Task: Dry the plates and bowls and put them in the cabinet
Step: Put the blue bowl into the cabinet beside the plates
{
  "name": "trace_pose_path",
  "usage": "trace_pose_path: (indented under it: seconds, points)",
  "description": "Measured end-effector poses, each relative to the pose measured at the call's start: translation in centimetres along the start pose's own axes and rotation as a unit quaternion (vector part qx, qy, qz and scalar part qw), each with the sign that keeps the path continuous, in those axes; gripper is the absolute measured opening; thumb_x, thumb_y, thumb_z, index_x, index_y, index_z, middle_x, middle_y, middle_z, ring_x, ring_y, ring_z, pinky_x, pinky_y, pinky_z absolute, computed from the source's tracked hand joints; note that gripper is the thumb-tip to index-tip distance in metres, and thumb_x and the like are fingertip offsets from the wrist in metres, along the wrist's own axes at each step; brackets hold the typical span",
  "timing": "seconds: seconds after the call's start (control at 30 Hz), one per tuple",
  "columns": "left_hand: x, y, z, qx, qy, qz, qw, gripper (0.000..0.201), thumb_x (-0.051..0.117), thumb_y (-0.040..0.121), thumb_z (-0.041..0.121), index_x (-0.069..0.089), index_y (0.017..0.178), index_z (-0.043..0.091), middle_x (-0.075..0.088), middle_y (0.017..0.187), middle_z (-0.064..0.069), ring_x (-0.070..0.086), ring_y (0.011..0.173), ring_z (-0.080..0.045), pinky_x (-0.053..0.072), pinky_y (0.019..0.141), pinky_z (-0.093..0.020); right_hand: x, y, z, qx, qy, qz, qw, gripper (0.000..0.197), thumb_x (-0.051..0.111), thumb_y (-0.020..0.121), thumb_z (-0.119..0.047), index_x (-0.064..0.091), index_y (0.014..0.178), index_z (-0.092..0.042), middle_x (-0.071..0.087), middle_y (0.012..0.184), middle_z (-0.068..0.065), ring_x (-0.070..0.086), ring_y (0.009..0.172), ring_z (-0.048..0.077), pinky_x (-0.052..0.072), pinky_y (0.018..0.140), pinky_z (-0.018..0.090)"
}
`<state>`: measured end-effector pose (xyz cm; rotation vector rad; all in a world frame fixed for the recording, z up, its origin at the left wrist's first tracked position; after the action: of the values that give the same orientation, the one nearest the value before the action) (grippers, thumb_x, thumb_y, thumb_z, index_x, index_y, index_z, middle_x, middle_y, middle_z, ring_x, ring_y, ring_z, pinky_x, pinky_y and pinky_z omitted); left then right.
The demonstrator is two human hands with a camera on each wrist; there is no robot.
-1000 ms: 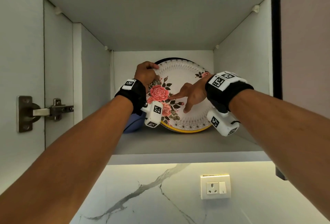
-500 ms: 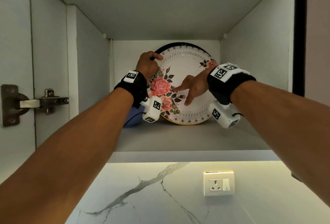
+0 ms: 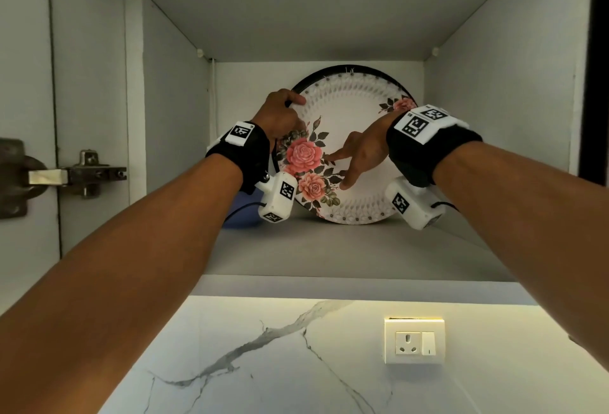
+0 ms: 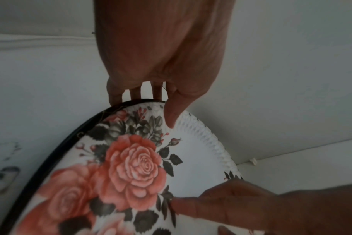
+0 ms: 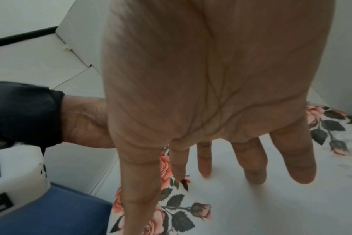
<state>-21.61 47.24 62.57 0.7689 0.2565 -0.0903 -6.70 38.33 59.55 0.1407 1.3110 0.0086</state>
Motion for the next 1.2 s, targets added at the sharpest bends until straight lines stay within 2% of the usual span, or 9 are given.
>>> trace_pose_path:
  seconds: [0.17, 0.3, 0.43, 0.57, 0.63, 0.77, 0.9, 1.07, 1.2]
  points:
    - [0.3, -0.2, -0.3, 0.003, 0.006, 0.005, 1.0, 0.05, 0.064, 0.085, -0.014, 0.058, 0.129, 0.009, 0.047, 0.145, -0.013, 0.051, 0.13, -0.026, 0.048, 0.095, -0.025, 0.6, -0.1, 0.0, -0.003, 0.004, 0.009, 1.0, 0.082, 0.064, 0.092, -0.052, 0.017, 0.159, -0.038, 0.016, 0.167, 0.006, 0.016, 0.154, 0.028, 0.018, 0.121, 0.038]
    - [0.3, -0.4, -0.1, 0.012, 0.009, 0.004, 1.0, 0.048, 0.063, 0.087, -0.014, 0.057, 0.131, 0.005, 0.049, 0.144, -0.013, 0.053, 0.124, -0.022, 0.047, 0.092, -0.021, 0.7, -0.8, -0.1, -0.011, 0.014, -0.002, 1.0, 0.081, 0.061, 0.094, -0.051, 0.015, 0.159, -0.038, 0.014, 0.167, 0.006, 0.014, 0.154, 0.029, 0.018, 0.12, 0.04]
    - [0.2, -0.1, -0.1, 0.019, 0.022, 0.011, 1.0, 0.042, 0.066, 0.087, -0.013, 0.061, 0.126, 0.002, 0.051, 0.143, -0.014, 0.052, 0.13, -0.026, 0.045, 0.098, -0.024, 0.7, -1.1, 0.2, -0.021, 0.044, -0.006, 0.999, 0.08, 0.063, 0.094, -0.047, 0.016, 0.159, -0.04, 0.015, 0.167, 0.004, 0.014, 0.154, 0.027, 0.018, 0.121, 0.041]
    - [0.3, 0.4, -0.2, 0.033, 0.048, 0.021, 0.998, 0.036, 0.07, 0.084, -0.011, 0.066, 0.117, 0.003, 0.049, 0.143, -0.015, 0.052, 0.129, -0.026, 0.046, 0.106, -0.028, 1.1, -0.9, 0.5, -0.026, 0.045, -0.011, 0.999, 0.082, 0.064, 0.093, -0.052, 0.016, 0.158, -0.042, 0.009, 0.168, 0.0, 0.011, 0.155, 0.027, 0.016, 0.122, 0.046]
    - [0.4, 0.5, -0.3, 0.034, 0.07, 0.022, 0.997, 0.032, 0.071, 0.084, -0.008, 0.067, 0.113, 0.006, 0.044, 0.145, -0.014, 0.052, 0.129, -0.025, 0.045, 0.105, -0.026, 1.3, -1.0, 0.7, -0.028, 0.05, -0.01, 0.998, 0.081, 0.063, 0.093, -0.053, 0.016, 0.158, -0.043, 0.007, 0.168, -0.002, 0.01, 0.155, 0.027, 0.016, 0.122, 0.046]
    - [0.5, 0.5, -0.6, 0.025, 0.116, 0.025, 0.993, 0.026, 0.073, 0.086, 0.003, 0.066, 0.104, 0.02, 0.03, 0.149, -0.01, 0.046, 0.132, -0.027, 0.04, 0.114, -0.034, 1.9, -1.1, 1.1, -0.029, 0.054, -0.013, 0.998, 0.082, 0.063, 0.09, -0.059, 0.015, 0.157, -0.047, 0.005, 0.168, -0.005, 0.009, 0.155, 0.025, 0.015, 0.124, 0.047]
    - [0.4, 0.4, -0.7, 0.018, 0.133, 0.029, 0.99, 0.027, 0.072, 0.086, 0.005, 0.064, 0.104, 0.023, 0.027, 0.151, -0.008, 0.041, 0.135, -0.029, 0.037, 0.115, -0.032, 2.1, -1.5, 1.2, -0.031, 0.05, -0.016, 0.998, 0.083, 0.062, 0.09, -0.061, 0.015, 0.157, -0.046, 0.005, 0.168, -0.004, 0.01, 0.155, 0.026, 0.016, 0.124, 0.05]
    - [0.2, -0.1, -0.2, 0.015, 0.136, 0.041, 0.99, 0.027, 0.071, 0.086, 0.006, 0.064, 0.102, 0.026, 0.03, 0.148, -0.006, 0.04, 0.134, -0.031, 0.038, 0.115, -0.04, 2.1, -1.8, 0.9, -0.036, 0.056, -0.017, 0.998, 0.084, 0.061, 0.09, -0.062, 0.012, 0.157, -0.047, 0.004, 0.168, -0.005, 0.008, 0.155, 0.025, 0.016, 0.124, 0.051]
    - [-0.6, -0.6, 0.9, 0.012, 0.096, 0.06, 0.994, 0.022, 0.072, 0.087, 0.009, 0.064, 0.097, 0.027, 0.03, 0.146, -0.007, 0.04, 0.135, -0.03, 0.04, 0.113, -0.043, 2.0, -2.3, 0.6, -0.046, 0.057, -0.008, 0.997, 0.081, 0.059, 0.092, -0.061, 0.012, 0.157, -0.047, 0.005, 0.168, -0.004, 0.009, 0.155, 0.025, 0.015, 0.124, 0.049]
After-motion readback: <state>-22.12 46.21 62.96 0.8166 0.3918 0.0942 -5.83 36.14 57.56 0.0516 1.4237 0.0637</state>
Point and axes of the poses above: each hand's wrist, its own y-axis towards the middle knuckle, its own x-axis out of the palm, z = x × y, the point moved 4 cm from there along y, towards the middle knuckle
